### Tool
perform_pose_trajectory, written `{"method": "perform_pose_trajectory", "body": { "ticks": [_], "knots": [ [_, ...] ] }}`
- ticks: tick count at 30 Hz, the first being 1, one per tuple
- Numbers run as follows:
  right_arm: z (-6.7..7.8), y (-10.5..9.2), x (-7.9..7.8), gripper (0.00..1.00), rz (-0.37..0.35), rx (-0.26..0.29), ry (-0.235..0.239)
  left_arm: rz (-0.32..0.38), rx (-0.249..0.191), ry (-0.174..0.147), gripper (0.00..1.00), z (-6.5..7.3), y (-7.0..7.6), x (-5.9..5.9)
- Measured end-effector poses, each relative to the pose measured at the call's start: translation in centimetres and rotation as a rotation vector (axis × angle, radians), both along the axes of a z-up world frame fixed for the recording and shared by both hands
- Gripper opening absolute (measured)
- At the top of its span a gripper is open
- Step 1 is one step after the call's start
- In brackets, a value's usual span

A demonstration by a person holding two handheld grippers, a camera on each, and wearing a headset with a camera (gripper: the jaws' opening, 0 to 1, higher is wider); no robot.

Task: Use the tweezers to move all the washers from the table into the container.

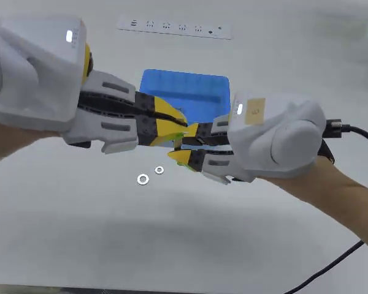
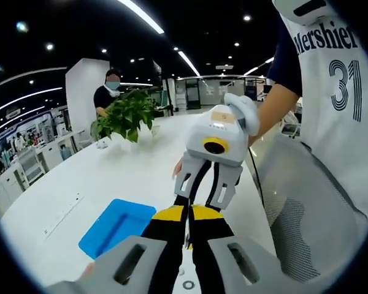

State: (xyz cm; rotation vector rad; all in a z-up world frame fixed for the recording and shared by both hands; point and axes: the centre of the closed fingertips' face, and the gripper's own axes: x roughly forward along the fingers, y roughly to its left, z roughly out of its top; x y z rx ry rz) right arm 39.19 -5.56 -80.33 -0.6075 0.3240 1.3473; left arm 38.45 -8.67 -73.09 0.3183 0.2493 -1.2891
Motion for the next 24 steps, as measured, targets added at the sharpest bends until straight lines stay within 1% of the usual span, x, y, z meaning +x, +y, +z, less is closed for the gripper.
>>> {"method": "perform_pose_trajectory", "body": {
  "ticks": [2, 4, 5, 9, 11, 13, 15, 17, 18, 21, 24],
  "knots": [
    [-0.2, -0.5, 0.2, 0.12, -0.004, -0.006, -0.003, -0.001, -0.005, 0.0, 0.05, -0.2, -0.4, 0.2],
    [-0.4, -0.9, 0.3, 0.12, -0.012, -0.011, 0.005, -0.009, -0.007, 0.004, 0.05, -0.4, -0.9, 0.4],
    [-0.5, -1.1, 0.4, 0.12, -0.014, -0.014, -0.001, -0.012, -0.009, 0.005, 0.05, -0.4, -1.1, 0.5],
    [-1.0, -2.1, 0.8, 0.13, -0.039, -0.02, 0.012, -0.027, -0.018, 0.02, 0.05, -1.0, -1.9, 0.9],
    [-1.5, -2.5, 0.8, 0.13, -0.039, -0.025, 0.012, -0.04, -0.009, 0.022, 0.05, -1.3, -2.5, 0.9],
    [-1.9, -2.8, 0.8, 0.13, -0.04, -0.03, 0.024, -0.055, 0.006, 0.021, 0.05, -1.7, -3.0, 0.6],
    [-2.4, -2.9, 0.7, 0.13, -0.038, -0.036, 0.031, -0.067, 0.018, 0.018, 0.06, -2.1, -3.3, 0.6],
    [-2.7, -3.0, 0.8, 0.13, -0.034, -0.044, 0.027, -0.069, 0.023, 0.02, 0.06, -2.4, -3.4, 0.7],
    [-2.8, -3.1, 0.9, 0.13, -0.036, -0.042, 0.038, -0.07, 0.024, 0.019, 0.06, -2.6, -3.4, 0.7],
    [-3.2, -3.2, 1.2, 0.13, -0.043, -0.044, 0.039, -0.07, 0.032, 0.013, 0.06, -3.0, -3.4, 0.9],
    [-3.8, -3.4, 1.3, 0.13, -0.043, -0.052, 0.042, -0.073, 0.042, 0.016, 0.06, -3.6, -3.5, 1.1]
  ]
}}
